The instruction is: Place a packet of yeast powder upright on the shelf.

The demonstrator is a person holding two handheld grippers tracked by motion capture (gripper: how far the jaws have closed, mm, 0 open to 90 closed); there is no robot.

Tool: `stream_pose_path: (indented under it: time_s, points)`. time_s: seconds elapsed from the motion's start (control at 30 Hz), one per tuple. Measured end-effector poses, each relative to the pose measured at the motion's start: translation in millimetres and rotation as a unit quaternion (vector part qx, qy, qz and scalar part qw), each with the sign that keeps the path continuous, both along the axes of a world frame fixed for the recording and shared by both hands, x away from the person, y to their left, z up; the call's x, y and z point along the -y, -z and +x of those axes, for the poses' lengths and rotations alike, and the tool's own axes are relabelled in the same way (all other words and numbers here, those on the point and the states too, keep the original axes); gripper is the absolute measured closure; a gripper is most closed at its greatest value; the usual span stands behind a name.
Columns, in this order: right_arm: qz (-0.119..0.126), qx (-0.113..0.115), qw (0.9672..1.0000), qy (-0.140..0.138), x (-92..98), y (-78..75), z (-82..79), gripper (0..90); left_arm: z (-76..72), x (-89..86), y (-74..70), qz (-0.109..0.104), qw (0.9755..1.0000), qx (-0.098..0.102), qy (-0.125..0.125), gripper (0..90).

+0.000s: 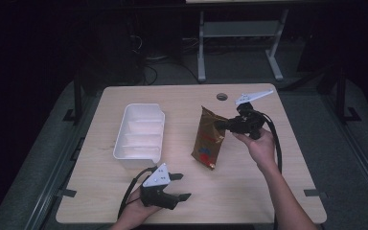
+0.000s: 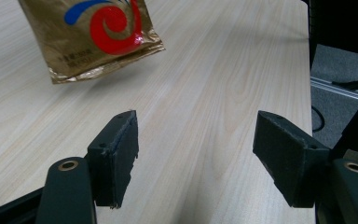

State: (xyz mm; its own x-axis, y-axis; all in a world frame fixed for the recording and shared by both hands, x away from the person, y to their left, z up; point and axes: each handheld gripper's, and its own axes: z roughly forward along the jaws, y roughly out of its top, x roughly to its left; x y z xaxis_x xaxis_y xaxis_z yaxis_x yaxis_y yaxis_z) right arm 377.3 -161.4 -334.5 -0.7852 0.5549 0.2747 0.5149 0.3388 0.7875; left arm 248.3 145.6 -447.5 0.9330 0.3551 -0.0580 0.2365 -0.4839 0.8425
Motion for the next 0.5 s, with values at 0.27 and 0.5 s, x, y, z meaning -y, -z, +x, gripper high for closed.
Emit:
stream_pose_path:
  time_s: [0.27, 0.5]
  points:
    - [0.008, 0.002, 0.9999, -0.009, -7.8, -6.8, 5.3, 89.5, -1.5, 0.3, -1.2, -0.001, 1.0, 0.005, -0.005, 29.8]
    - [0.017, 0.003, 0.9997, -0.015, -15.0, -13.2, 9.7, 89.4, -1.1, -1.1, -1.9, -0.002, 1.0, 0.004, -0.004, 29.2]
